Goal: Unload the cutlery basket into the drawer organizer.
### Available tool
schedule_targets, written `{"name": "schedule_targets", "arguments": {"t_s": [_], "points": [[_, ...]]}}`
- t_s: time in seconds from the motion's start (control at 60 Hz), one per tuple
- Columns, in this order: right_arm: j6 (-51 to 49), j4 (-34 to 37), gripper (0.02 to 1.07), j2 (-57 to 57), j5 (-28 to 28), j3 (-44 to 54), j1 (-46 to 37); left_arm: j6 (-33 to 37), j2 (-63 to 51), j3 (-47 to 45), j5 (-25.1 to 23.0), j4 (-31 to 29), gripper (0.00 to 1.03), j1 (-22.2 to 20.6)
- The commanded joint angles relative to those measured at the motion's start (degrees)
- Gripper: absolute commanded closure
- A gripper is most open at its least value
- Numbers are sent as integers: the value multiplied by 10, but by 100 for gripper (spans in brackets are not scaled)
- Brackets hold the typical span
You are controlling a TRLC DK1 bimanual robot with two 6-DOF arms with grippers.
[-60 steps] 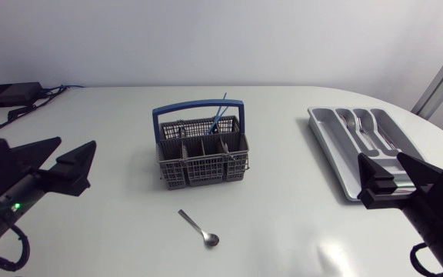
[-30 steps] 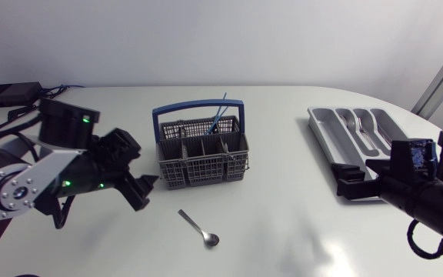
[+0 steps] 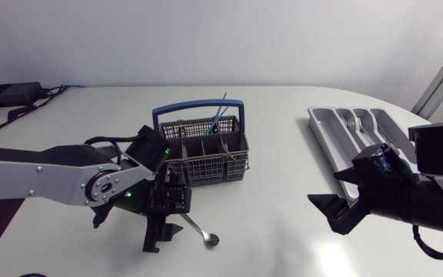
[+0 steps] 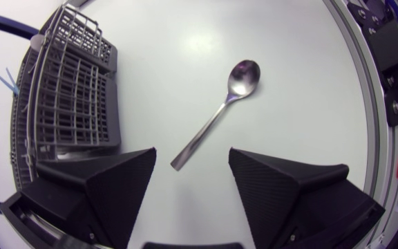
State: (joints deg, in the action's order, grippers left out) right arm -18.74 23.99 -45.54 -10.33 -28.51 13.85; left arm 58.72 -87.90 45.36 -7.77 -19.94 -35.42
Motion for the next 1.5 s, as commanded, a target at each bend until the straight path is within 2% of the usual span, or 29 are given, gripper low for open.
{"name": "schedule_targets", "arguments": {"t_s": [0.0, 0.083, 0.3, 0.467, 0.517, 0.583, 0.633, 0.767, 0.85, 0.883, 0.933, 1.117, 1.267, 1.483], "points": [[-23, 6, 7, 2, -2, 9, 4, 42, -28, 37, -9, -22, 44, -13], [-24, 6, 7, 2, -1, 9, 4, 58, -53, 61, -9, -48, 45, -25], [-31, 1, 7, 2, -1, 21, 3, 99, -90, 96, -9, -85, 57, -54], [-36, 0, 7, 3, -1, 26, 1, 105, -125, 109, -7, -94, 62, -65], [-37, 1, 7, 4, -1, 27, 0, 106, -134, 114, -6, -99, 66, -65], [-39, 3, 7, 10, -1, 28, -1, 117, -148, 119, -3, -111, 78, -66], [-41, 4, 7, 12, -1, 30, -3, 120, -155, 120, -1, -116, 82, -67], [-43, 7, 7, 22, -3, 35, -5, 118, -177, 133, 9, -120, 82, -67], [-43, 10, 7, 26, -3, 36, -7, 112, -196, 155, 10, -151, 94, -70], [-45, 11, 7, 28, -3, 36, -8, 107, -207, 172, 10, -178, 100, -74], [-46, 11, 7, 33, -3, 38, -9, 88, -225, 199, 10, -222, 100, -77], [-52, 14, 7, 51, -3, 43, -15, 10, -243, 228, 9, -256, 100, -84], [-53, 18, 7, 60, -4, 45, -17, -45, -229, 245, 2, -258, 100, -81], [-50, 12, 7, 63, -6, 35, -28, -168, -176, 300, -62, -255, 100, -74]]}}
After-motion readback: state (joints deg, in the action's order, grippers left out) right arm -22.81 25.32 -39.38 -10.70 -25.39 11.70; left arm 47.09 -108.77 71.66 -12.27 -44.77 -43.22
